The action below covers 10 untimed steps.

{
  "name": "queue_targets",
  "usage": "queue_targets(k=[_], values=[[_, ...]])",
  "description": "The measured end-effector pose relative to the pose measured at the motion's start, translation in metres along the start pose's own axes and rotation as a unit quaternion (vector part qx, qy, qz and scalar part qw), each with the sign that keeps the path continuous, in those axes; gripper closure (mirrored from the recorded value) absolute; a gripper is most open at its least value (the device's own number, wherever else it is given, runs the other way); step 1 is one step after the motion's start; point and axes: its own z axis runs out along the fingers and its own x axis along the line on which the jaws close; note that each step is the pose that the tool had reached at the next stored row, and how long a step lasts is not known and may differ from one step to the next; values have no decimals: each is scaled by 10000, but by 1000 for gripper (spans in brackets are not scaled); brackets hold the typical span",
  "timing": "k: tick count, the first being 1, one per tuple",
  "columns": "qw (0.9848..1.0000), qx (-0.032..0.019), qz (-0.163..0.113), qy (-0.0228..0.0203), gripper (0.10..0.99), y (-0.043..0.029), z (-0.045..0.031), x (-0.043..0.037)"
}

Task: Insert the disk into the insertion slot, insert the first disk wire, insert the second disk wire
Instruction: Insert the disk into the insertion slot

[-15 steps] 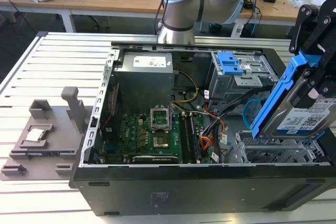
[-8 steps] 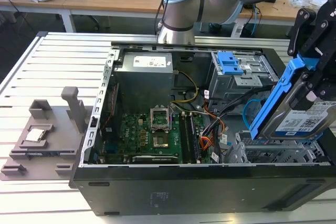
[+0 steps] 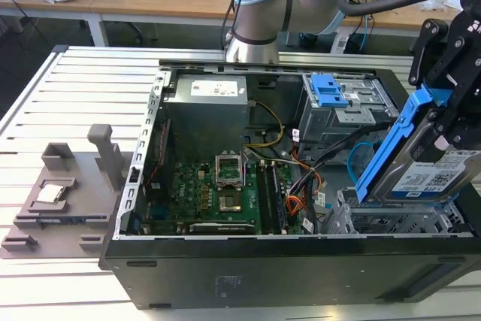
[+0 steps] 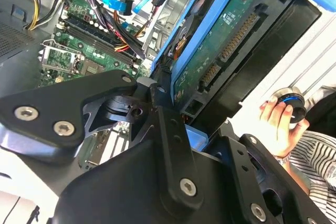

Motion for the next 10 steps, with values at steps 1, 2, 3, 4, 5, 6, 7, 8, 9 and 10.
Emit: queue_targets(k=[1, 2, 3, 4, 5, 6, 7, 8, 9, 10], values=[[10000, 0, 0, 0, 722, 0, 13, 0], [10000, 0, 0, 0, 722, -1, 27, 0], [10000, 0, 0, 0, 722, -1, 37, 0], [10000, 0, 0, 0, 722, -1, 47, 0], [10000, 0, 1, 0, 722, 3, 63, 0], [10000, 0, 0, 0, 722, 11, 76, 0], [10000, 0, -2, 0, 722, 21, 84, -2], [10000, 0, -5, 1, 722, 27, 92, -7], [10000, 0, -10, 0, 722, 28, 100, -18], [10000, 0, -16, 0, 722, 28, 103, -28]])
